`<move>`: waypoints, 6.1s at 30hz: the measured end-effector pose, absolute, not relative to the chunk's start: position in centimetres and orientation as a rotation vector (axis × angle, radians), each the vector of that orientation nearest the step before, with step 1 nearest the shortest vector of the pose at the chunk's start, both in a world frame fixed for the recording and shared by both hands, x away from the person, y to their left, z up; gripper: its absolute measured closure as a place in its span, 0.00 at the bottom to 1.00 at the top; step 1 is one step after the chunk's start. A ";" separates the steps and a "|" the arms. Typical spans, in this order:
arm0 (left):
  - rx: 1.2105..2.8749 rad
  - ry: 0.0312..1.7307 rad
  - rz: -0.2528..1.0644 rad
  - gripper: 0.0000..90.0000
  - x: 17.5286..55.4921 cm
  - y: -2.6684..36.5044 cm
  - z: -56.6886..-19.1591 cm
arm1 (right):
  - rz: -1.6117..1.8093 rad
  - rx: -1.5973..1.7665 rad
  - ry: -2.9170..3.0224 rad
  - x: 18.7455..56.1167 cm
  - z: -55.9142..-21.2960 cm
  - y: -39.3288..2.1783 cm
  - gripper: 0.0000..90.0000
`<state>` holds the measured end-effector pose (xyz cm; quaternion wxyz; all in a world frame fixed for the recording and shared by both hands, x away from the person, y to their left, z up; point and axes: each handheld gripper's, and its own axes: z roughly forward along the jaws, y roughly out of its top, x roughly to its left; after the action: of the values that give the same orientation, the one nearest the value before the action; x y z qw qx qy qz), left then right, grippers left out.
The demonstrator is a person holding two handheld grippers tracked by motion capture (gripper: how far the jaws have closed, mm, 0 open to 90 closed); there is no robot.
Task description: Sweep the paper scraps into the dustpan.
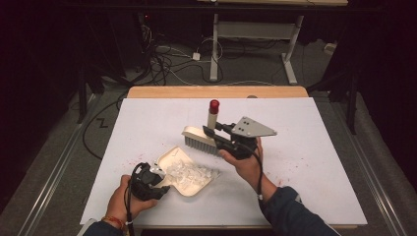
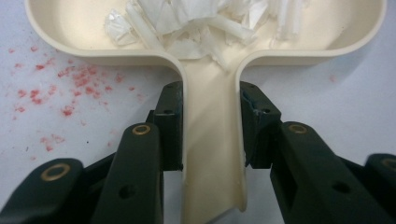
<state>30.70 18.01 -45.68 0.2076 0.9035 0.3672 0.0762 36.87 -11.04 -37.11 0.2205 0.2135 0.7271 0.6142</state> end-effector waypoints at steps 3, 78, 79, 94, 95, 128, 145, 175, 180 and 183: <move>2.514 1.023 0.217 0.71 30.6 18.0 -45.7 | 1.666 0.599 2.026 35.9 -36.4 -13.7 0.79; 2.512 1.037 0.242 0.70 29.8 17.8 -45.6 | 1.406 0.883 1.908 36.2 -41.8 -18.5 0.79; 2.513 1.037 0.243 0.70 29.8 17.8 -45.6 | 1.393 0.871 1.944 35.8 -41.9 -17.3 0.79; 2.509 1.030 0.237 0.70 29.7 17.4 -45.7 | 1.516 0.794 2.029 34.6 -41.6 -9.9 0.79; 2.508 1.030 0.237 0.70 29.7 17.4 -45.7 | 1.520 0.758 2.045 34.3 -41.4 -9.0 0.80; 2.509 1.033 0.233 0.70 29.8 17.5 -46.0 | 1.470 0.723 2.035 34.9 -42.1 -9.5 0.79; 2.506 1.033 0.231 0.70 29.8 17.5 -46.0 | 1.619 0.607 2.101 31.9 -40.5 -7.3 0.79; 2.498 1.031 0.234 0.70 29.8 18.0 -46.0 | 1.616 0.452 2.175 37.1 -41.2 -4.0 0.79; 2.501 1.037 0.240 0.70 29.7 17.9 -46.0 | 1.662 0.503 2.110 37.2 -39.7 -6.1 0.79; 2.500 1.040 0.237 0.70 29.7 17.9 -46.1 | 1.671 0.532 2.068 37.3 -38.4 -7.8 0.79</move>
<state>29.75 17.88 -46.05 0.2104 0.8992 0.3740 0.0852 37.28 -7.84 -38.42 0.2135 0.1918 0.7451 0.6021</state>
